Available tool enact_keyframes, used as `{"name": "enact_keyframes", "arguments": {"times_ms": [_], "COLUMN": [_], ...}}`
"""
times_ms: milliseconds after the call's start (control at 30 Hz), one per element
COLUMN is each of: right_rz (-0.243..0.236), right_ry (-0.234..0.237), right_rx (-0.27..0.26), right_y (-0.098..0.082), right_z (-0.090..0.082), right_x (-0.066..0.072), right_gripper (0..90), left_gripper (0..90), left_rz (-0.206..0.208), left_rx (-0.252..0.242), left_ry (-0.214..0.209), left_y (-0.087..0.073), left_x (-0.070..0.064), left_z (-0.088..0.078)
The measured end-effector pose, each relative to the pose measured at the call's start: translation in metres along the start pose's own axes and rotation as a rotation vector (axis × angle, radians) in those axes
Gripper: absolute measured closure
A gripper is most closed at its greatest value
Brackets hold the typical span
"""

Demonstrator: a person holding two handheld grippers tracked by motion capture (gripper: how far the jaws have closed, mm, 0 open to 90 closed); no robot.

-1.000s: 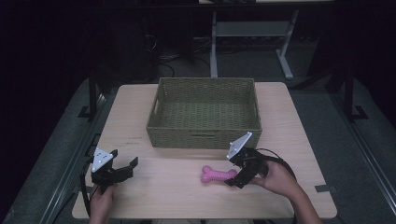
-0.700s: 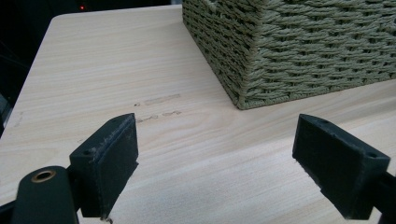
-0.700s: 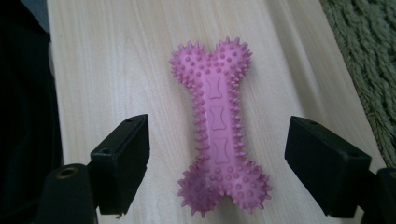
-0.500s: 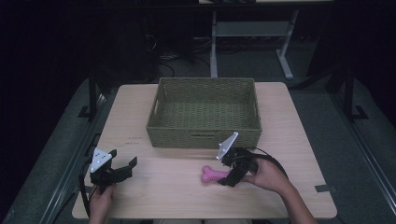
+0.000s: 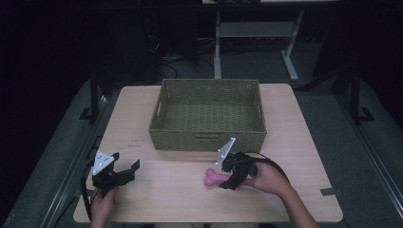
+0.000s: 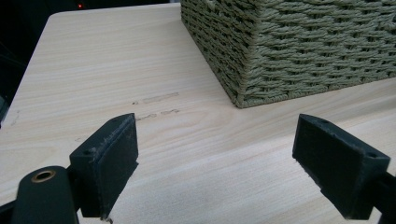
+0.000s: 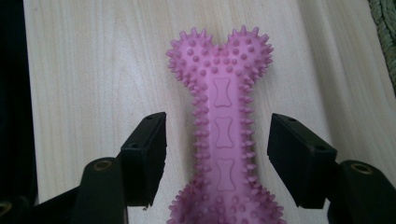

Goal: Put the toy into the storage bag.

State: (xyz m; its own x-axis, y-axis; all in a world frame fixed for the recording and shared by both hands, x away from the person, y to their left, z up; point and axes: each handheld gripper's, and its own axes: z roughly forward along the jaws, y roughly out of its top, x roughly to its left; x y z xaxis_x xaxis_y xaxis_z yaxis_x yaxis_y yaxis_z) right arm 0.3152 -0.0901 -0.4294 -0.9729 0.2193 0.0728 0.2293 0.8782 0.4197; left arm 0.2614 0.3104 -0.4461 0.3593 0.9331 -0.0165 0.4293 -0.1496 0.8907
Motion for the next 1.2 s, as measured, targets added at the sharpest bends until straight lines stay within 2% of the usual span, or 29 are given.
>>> {"name": "enact_keyframes", "arguments": {"times_ms": [467, 700, 867, 1033, 1200], "right_rz": [-0.034, -0.073, -0.090, -0.086, -0.081], "right_ry": [-0.003, -0.024, -0.034, -0.017, 0.012], "right_rx": [0.043, 0.070, 0.085, 0.087, 0.042], "right_y": [0.003, 0.005, 0.007, 0.007, 0.008], "right_z": [0.010, 0.014, 0.014, 0.012, 0.000], "right_x": [-0.001, 0.001, 0.002, 0.000, -0.003], "right_gripper": [47.7, 56.9, 58.0, 58.3, 58.3], "left_gripper": [13.9, 13.8, 13.8, 13.9, 13.8], "left_rz": [-0.002, -0.017, -0.015, -0.013, -0.022], "left_rx": [0.007, 0.003, 0.004, 0.003, 0.001], "left_ry": [-0.008, -0.007, -0.006, -0.007, -0.003], "left_y": [0.000, 0.000, 0.000, 0.000, -0.001], "left_x": [0.000, 0.002, 0.002, 0.002, 0.003], "left_z": [0.001, 0.000, 0.000, 0.000, -0.001]}}
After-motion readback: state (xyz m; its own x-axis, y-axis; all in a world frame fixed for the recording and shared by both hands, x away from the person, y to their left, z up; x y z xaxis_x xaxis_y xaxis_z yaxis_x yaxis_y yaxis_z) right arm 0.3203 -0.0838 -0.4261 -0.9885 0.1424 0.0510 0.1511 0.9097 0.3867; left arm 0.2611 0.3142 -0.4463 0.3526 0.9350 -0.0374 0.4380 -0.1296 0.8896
